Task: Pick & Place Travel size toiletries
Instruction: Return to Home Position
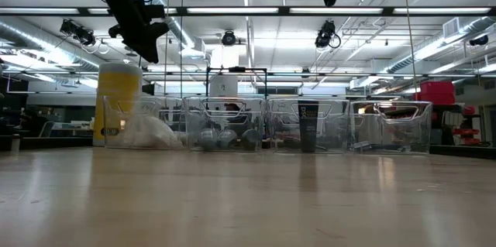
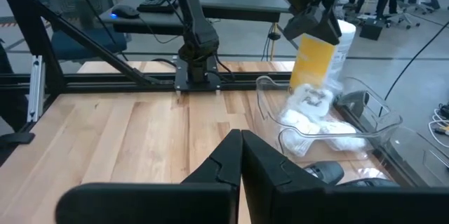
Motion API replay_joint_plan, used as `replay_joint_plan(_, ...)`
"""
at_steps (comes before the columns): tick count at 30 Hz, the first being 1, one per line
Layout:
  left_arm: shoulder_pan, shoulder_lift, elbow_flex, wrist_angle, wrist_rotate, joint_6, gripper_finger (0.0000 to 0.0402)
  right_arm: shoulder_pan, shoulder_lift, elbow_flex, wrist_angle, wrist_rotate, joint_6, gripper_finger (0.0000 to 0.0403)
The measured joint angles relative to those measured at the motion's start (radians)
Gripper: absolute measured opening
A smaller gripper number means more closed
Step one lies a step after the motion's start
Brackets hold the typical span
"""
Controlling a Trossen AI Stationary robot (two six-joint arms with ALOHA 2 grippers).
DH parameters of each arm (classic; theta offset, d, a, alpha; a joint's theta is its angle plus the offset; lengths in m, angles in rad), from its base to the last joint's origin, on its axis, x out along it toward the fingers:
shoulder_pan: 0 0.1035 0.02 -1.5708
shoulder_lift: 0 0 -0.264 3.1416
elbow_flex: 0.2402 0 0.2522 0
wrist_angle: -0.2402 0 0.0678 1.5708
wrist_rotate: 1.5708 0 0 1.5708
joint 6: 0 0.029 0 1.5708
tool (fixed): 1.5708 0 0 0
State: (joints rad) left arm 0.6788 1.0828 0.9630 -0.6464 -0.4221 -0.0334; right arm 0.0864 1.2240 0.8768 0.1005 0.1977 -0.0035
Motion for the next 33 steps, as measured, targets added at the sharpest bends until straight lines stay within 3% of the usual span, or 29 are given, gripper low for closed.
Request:
replay_joint_plan(6,0.0,0.0,0.0,-0.001,0.021,-0.001,0.0179,0.0,0.0,0.0,0.0,0.0,0.0,0.0012)
replay_joint_plan(13,0.0,0.0,0.0,-0.016,0.052,-0.007,0.0198,0.0,0.0,0.0,0.0,0.0,0.0,0.0012)
replay_joint_plan(20,0.0,0.0,0.0,-0.018,0.079,-0.02,0.0175,0.0,0.0,0.0,0.0,0.0,0.0,0.0013)
replay_joint_plan(28,-0.023,0.0,0.0,-0.012,0.275,-0.094,0.011,0.0,0.0,0.0,0.0,0.0,-0.004,0.0011)
replay_joint_plan(33,-0.083,-0.001,0.0,0.025,0.344,-0.111,0.0077,0.0,0.0,0.0,0.003,0.0,-0.004,0.001)
